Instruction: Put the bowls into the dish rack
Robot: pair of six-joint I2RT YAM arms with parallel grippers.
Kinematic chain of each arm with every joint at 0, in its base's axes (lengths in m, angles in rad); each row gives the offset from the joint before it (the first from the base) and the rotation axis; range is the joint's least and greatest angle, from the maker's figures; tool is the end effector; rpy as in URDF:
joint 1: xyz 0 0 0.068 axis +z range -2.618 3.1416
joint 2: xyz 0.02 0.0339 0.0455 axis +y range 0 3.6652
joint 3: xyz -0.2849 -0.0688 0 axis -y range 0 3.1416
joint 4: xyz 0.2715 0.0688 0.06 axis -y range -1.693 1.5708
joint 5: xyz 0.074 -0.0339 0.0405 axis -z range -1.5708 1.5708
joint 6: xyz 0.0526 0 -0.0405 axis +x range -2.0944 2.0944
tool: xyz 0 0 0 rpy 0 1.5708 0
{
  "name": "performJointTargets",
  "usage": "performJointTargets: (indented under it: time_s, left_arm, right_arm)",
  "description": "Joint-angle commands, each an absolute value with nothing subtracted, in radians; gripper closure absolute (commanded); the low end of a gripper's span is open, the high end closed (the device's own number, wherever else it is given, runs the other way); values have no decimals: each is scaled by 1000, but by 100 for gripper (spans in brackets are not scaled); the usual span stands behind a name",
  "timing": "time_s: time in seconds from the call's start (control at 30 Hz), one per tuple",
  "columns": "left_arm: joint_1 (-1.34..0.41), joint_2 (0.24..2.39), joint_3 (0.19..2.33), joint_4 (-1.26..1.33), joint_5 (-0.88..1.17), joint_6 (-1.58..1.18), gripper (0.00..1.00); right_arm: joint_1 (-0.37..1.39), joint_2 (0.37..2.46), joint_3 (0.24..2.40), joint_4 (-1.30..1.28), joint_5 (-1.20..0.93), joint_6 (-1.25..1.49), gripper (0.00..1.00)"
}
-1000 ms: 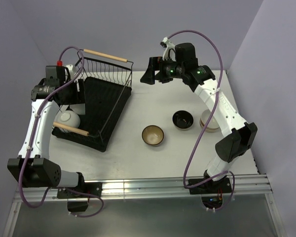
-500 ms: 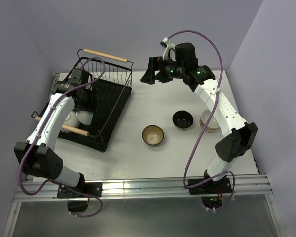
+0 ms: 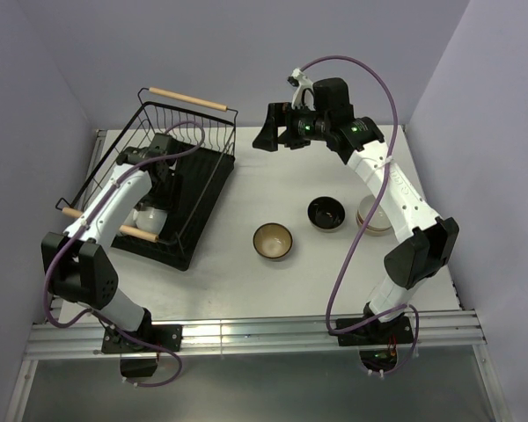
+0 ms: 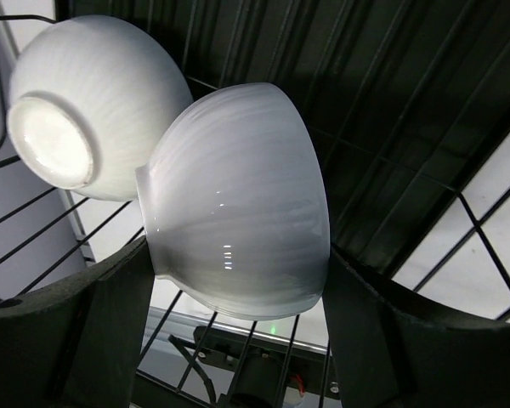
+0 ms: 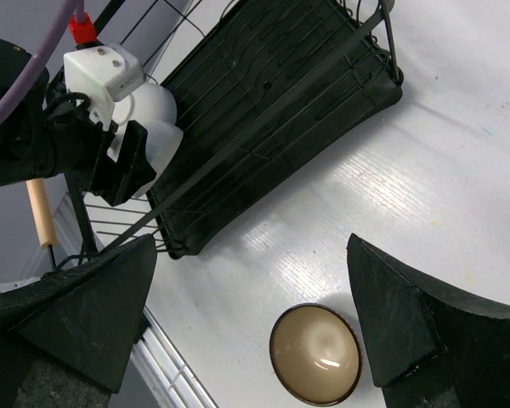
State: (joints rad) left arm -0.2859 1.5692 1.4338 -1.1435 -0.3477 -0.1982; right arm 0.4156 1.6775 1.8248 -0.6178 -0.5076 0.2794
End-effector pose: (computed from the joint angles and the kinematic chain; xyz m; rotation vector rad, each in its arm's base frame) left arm 0.3238 -0.0765 0.3030 0.0497 2.7539 0.3725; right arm 0.3712 0.1918 0.4416 -0.4727 2.0572 0.9438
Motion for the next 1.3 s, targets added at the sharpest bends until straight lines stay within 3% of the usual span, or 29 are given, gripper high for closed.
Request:
performJointTargets:
  time_s: [0.0, 0.1, 0.5, 0.57, 0.6, 0.8, 0.97, 1.13, 1.27]
  left_arm:
    - [-301, 1559, 1442, -1140, -434, -196, 100]
    - [-310, 1569, 1436, -1138, -436, -198, 99]
    - [-330, 1618, 1414, -1138, -433, -190, 77]
    - [-331, 1629, 1420, -1141, -414, -192, 71]
    - [-331, 1632, 1422, -1146, -407, -192, 62]
    - [-331, 1649, 1430, -1150, -345, -176, 35]
    - [-337, 1657, 1439, -1158, -310, -169, 21]
    - [-348, 1648, 1437, -1158, -282, -169, 2]
    - [-354, 1644, 1440, -1160, -273, -169, 1]
  right_arm:
    - [407, 1660, 1832, -606, -508, 270, 0]
    - [405, 1666, 1835, -612, -508, 268, 0]
    - [390, 1664, 1838, -624, -511, 265, 0]
    - [387, 1667, 1841, -629, -514, 265, 0]
    - [387, 1667, 1842, -629, -514, 265, 0]
    - [382, 1674, 1845, -643, -512, 258, 0]
    - [379, 1678, 1850, -647, -512, 258, 0]
    - [376, 1677, 1844, -643, -511, 264, 0]
    - [374, 1680, 1845, -644, -508, 264, 0]
